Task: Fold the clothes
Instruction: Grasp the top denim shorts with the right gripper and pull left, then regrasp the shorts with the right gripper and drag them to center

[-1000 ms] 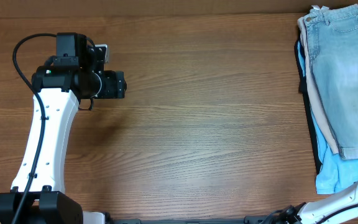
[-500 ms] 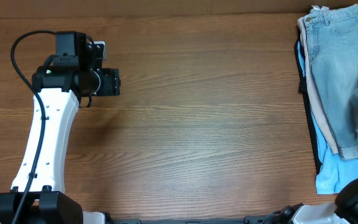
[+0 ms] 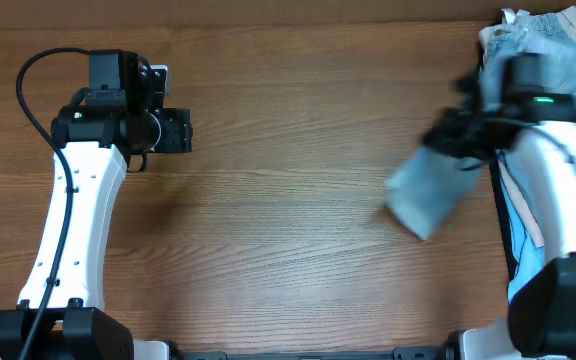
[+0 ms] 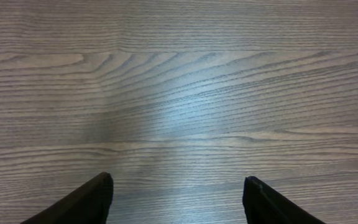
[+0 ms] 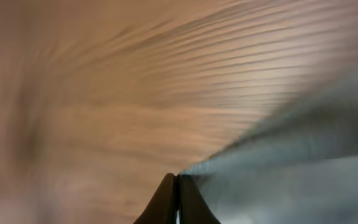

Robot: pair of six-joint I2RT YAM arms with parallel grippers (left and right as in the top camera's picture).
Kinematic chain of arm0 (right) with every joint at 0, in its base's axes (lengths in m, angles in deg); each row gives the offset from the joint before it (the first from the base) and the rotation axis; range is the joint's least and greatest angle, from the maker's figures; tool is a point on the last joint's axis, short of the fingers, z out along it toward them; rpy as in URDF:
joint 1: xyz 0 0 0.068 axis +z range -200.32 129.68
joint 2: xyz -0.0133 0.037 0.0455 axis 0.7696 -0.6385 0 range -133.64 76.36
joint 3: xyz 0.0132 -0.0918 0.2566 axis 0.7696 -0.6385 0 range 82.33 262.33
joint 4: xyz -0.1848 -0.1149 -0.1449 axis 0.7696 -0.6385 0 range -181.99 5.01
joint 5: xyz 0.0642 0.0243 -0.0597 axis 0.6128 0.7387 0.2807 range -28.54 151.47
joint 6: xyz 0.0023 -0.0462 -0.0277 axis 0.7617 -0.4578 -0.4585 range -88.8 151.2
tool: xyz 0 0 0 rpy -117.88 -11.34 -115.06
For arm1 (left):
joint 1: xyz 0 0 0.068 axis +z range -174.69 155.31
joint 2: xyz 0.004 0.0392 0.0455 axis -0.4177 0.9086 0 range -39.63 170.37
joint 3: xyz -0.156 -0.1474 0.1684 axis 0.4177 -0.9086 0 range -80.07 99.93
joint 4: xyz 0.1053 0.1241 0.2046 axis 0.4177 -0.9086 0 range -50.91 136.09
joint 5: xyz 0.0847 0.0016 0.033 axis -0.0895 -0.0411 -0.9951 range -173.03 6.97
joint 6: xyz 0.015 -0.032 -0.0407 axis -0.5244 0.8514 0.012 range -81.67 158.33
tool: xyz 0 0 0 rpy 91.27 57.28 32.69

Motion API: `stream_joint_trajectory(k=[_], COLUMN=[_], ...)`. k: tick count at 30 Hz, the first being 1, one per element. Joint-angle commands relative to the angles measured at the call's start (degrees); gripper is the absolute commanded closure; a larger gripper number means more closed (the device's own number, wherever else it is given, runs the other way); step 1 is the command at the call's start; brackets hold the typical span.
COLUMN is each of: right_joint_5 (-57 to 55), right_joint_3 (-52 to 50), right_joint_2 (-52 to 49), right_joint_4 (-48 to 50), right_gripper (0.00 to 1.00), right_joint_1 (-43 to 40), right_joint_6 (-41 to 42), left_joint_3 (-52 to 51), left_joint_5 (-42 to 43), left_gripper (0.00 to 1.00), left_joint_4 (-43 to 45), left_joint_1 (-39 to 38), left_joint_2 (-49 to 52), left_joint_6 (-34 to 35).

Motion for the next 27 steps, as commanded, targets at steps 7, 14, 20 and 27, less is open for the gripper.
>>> stream_joint_trajectory(k=[7,14,20,27], right_joint_5=[-4.46,-7.26,-8.68,-14.64], right_joint_3=[0.92,0.94,0.94,0.92], right_joint_2=[0.46,0.48,0.48,0.46], right_joint_4=[2.86,4.26,4.31,-1.53], right_gripper=[0.96,0.96,0.76,0.44], right_joint_1=[30.51,39.01,32.81,14.27], right_joint_6=[9.22,16.09,18.62,22.75], left_joint_3=[1.36,1.36,1.36,1.33], left_joint_5=[-0.5,-1.92,-1.97,-1.95], left_gripper=[0.25,0.24,0.14,0.0], left_joint_4=[0.33,-0.7,-1.2,-1.31], left_joint_1=[0.83,2.54,3.06,3.06], left_joint_2=[0.33,0.33,0.33,0.33], left_joint_6=[-0.09,-0.09,-0.09,-0.09])
